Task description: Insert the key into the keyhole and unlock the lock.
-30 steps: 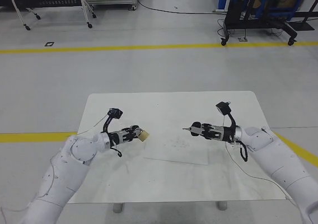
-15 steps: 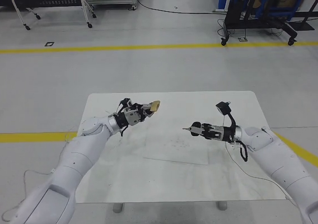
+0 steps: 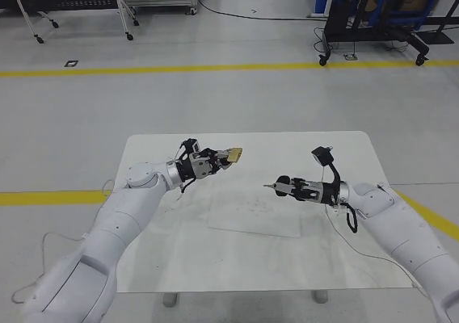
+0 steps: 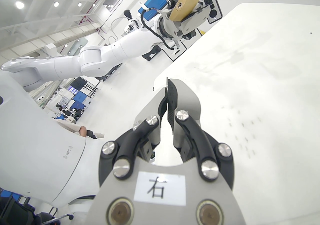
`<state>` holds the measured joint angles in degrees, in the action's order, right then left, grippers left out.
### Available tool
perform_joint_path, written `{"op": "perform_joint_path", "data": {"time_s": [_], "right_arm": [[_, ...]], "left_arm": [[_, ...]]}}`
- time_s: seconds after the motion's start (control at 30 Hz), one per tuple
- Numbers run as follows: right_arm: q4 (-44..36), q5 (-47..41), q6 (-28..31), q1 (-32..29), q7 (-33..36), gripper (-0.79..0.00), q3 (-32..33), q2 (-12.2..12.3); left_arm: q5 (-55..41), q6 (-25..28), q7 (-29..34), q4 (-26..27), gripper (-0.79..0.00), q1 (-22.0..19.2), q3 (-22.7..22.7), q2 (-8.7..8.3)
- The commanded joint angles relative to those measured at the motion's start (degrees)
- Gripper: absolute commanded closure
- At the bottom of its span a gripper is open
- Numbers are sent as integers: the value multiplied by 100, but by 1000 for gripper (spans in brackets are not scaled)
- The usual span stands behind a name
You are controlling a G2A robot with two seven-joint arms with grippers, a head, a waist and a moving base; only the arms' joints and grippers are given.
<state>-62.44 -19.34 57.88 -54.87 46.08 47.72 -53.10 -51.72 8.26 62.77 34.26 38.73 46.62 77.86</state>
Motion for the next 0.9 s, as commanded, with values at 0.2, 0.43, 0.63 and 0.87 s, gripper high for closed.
{"op": "perform_joint_path", "data": {"time_s": [0.2,0.43,0.63,0.87], "right_arm": [[-786,-47,-782,157,-39,0,-172,-130],[-772,-450,-1288,279,45,0,-397,-295],[-393,-1202,-1599,227,-522,0,-384,-462],[-139,-1136,-1759,260,-674,0,-436,-608]], "left_arm": [[1221,368,-423,76,0,-173,179,-242],[1376,548,-406,519,0,25,323,-298],[1599,787,-662,798,0,150,390,-304],[1857,756,-773,962,0,222,399,-296]]}}
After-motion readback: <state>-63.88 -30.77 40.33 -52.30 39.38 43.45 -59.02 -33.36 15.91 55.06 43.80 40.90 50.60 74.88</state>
